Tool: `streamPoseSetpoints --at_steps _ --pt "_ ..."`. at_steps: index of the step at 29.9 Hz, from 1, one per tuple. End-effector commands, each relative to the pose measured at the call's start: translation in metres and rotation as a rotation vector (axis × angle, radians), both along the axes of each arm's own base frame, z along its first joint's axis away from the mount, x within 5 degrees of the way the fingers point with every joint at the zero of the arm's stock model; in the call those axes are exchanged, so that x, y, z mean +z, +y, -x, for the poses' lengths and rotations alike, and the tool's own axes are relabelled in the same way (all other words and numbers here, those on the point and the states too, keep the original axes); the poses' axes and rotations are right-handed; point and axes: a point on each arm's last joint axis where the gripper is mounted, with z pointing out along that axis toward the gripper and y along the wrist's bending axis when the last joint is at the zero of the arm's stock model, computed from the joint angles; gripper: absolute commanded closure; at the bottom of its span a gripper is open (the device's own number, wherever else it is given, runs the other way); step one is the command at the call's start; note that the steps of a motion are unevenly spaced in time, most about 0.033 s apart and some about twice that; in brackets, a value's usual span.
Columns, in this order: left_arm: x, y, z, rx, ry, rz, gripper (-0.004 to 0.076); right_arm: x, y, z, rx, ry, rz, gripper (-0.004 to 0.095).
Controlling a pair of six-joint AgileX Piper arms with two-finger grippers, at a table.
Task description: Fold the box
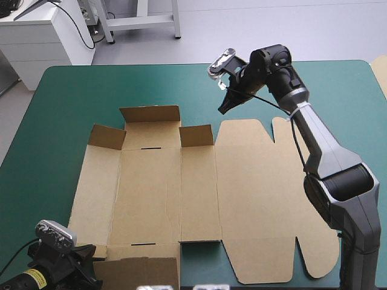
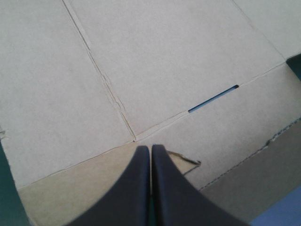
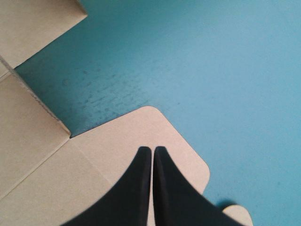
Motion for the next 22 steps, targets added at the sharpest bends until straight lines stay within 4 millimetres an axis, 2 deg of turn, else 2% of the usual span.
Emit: streamPoseSetpoints --at_steps 1,7,13,18,22 --pt "0.011 -0.003 -0.003 0.002 -0.058 0.042 0.0731 0.052 -0.030 0.017 -0.141 -0.093 -0.101 0.0923" --pt "0.011 -0.003 -0.003 0.002 -0.058 0.042 0.0731 0.076 -0.066 0.025 -0.290 -0.120 -0.178 0.0923" --pt "0.011 -0.003 -0.003 0.002 -0.058 0.042 0.0731 0.092 -0.082 0.048 -0.321 -0.148 -0.171 0.0923" --pt "0.011 -0.003 -0.003 0.002 -0.058 0.042 0.0731 0.084 -0.092 0.075 -0.321 -0.106 -0.105 0.0923" --pt "0.011 -0.003 -0.003 0.002 -0.058 0.042 0.0731 0.068 -0.099 0.103 -0.310 -0.046 -0.068 0.0923"
